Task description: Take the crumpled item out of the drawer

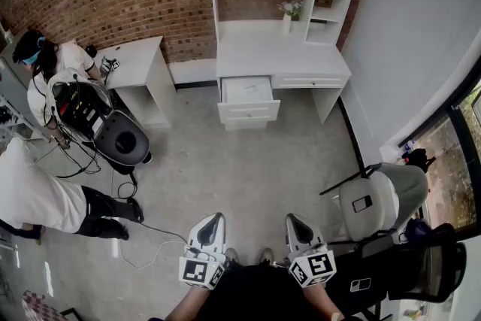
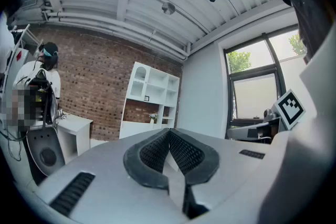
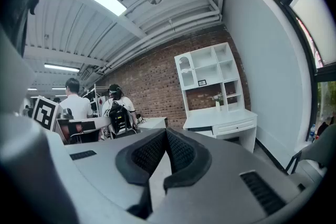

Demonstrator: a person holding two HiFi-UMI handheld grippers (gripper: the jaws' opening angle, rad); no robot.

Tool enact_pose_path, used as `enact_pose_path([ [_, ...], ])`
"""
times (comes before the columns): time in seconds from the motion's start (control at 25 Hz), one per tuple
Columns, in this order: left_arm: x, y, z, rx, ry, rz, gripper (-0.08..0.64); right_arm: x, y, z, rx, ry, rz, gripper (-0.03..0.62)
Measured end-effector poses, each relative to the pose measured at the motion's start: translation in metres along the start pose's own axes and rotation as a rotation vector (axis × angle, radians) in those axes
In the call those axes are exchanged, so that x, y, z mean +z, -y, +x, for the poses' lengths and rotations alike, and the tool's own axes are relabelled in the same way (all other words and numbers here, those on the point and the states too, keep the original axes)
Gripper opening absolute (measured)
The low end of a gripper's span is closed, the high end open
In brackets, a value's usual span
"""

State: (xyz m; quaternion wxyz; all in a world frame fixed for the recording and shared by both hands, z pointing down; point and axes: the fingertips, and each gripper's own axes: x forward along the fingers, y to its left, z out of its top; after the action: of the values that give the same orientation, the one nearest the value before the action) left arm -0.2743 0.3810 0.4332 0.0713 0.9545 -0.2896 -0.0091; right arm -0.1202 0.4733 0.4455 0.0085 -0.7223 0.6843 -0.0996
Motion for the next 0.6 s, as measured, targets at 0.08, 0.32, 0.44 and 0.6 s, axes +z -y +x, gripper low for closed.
enact_pose_path([
  [0.08,0.002,0.001,-0.002,0.0,-0.006,-0.005,0.026,0.003,-0.002,-0.003,0.004,-0.003,0.001,0.014],
  [0.32,-0.003,0.01,-0.005,0.0,-0.007,-0.003,0.026,-0.002,0.0,-0.01,0.01,0.001,0.002,0.014],
  [0.44,0.0,0.012,-0.003,-0.002,-0.019,-0.003,0.026,0.002,0.002,-0.012,0.011,-0.001,0.006,0.014],
  [0.6,-0.001,0.022,0.003,-0.011,-0.022,-0.004,0.026,0.002,0.005,-0.014,0.032,-0.015,-0.012,0.014],
])
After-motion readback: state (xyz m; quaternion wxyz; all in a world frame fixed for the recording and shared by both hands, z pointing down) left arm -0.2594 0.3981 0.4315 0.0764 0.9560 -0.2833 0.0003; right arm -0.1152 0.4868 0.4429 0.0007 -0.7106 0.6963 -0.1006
